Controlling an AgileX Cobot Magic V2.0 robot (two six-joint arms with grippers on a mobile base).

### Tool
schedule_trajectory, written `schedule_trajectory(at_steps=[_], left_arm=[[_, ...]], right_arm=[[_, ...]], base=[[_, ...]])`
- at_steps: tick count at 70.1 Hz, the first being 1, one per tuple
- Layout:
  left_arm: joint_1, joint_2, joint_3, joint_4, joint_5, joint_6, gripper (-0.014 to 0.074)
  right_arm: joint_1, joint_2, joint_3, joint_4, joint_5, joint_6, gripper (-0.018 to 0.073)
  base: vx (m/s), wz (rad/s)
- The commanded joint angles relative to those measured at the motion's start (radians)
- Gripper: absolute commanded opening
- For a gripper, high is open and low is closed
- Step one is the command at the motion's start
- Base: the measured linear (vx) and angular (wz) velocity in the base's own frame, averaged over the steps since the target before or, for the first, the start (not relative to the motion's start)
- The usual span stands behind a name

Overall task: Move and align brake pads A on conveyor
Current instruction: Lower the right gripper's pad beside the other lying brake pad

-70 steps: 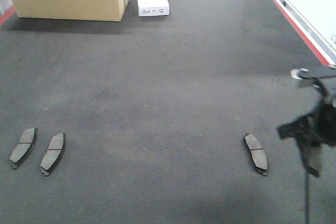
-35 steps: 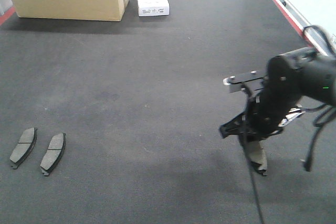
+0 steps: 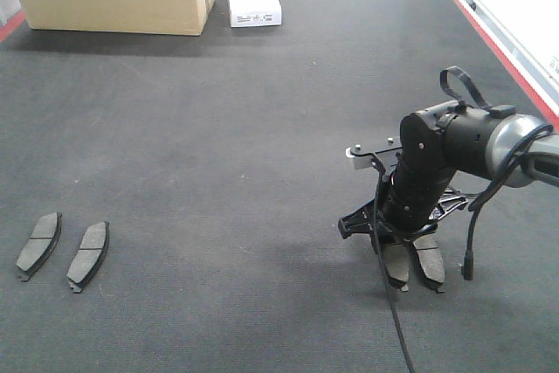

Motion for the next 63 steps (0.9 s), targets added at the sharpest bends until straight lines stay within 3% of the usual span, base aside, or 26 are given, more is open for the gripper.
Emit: schedule_trajectory(at_steps=[1,22,32,39,55,63], left_arm=[[-0.003,0.009,-0.02,-0.001,-0.076,-0.001,-0.0006],[-0.003,0.009,-0.02,-0.001,-0.076,-0.001,-0.0006],[-0.003,0.009,-0.02,-0.001,-0.076,-0.001,-0.0006],[-0.003,0.009,-0.02,-0.001,-0.076,-0.001,-0.0006],[-0.003,0.009,-0.02,-0.001,-0.076,-0.001,-0.0006],[-0.003,0.009,-0.02,-0.001,-0.076,-0.001,-0.0006]], right_arm=[[-0.001,-0.039,-0.033,-0.006,-0.03,0.003,-0.0004],[-0.001,-0.017,-0.033,-0.006,-0.03,0.002,0.0],[-0.001,-0.016,-0.033,-0.006,-0.031,0.001,0.0048],[-0.001,-0.016,-0.033,-0.003,-0.032,0.001,0.0143],[-0.001,-0.016,-0.033,0.024,-0.036,0.001,0.053],[-0.001,-0.018,-0.033,0.024,-0.027,0.001,0.0673]], base=[[0.0,0.0],[0.0,0.0],[0.0,0.0],[0.0,0.0],[0.0,0.0],[0.0,0.0]])
